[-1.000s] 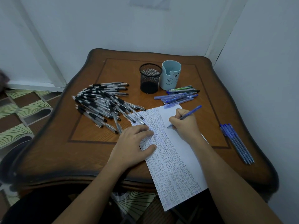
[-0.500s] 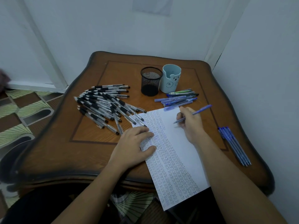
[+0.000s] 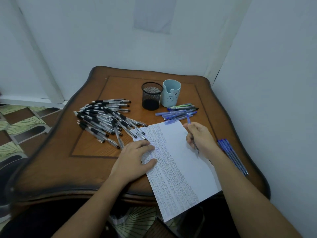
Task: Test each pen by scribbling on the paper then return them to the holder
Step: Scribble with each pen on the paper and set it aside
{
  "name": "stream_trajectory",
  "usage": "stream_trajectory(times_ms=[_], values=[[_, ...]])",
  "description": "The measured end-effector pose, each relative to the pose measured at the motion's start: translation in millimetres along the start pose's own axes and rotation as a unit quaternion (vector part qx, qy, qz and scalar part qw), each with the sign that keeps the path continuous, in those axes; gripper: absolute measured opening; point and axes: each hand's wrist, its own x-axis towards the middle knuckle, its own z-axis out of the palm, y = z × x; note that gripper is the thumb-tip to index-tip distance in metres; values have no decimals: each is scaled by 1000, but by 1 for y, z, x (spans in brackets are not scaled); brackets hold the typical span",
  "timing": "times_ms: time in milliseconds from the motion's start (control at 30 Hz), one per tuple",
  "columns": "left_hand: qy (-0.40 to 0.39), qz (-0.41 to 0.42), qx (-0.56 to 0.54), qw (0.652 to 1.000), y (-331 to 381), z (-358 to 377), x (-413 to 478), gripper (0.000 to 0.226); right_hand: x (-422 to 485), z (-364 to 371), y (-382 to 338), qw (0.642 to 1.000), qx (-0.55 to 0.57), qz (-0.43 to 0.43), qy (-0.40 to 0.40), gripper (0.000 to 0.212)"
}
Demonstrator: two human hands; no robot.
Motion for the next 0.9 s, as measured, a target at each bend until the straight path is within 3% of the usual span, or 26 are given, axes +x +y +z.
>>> stream_trajectory(times_ms=[167,333,500,700,833,900], values=[[-2,2,4,1000,0,0,1,60,-7,-60,2,965,-246,-26,83,17],[-2,1,3,1000,-2,2,2,60,-25,-120,10,932,-339,28,126,29],[2,1,2,1000,-3,3,3,60,-32,-137,26,919,-368,101,97,39],[-5,-4,4,1000,-4,4,2,60,-37,-137,27,920,-364,98,105,39],[-3,-3,5,1000,-3,4,2,61,-25,-128,24,878,-445,2,178,36],[-2,-4,2,1000,-2,3,2,60,-12,-109,16,869,-457,-59,177,30]])
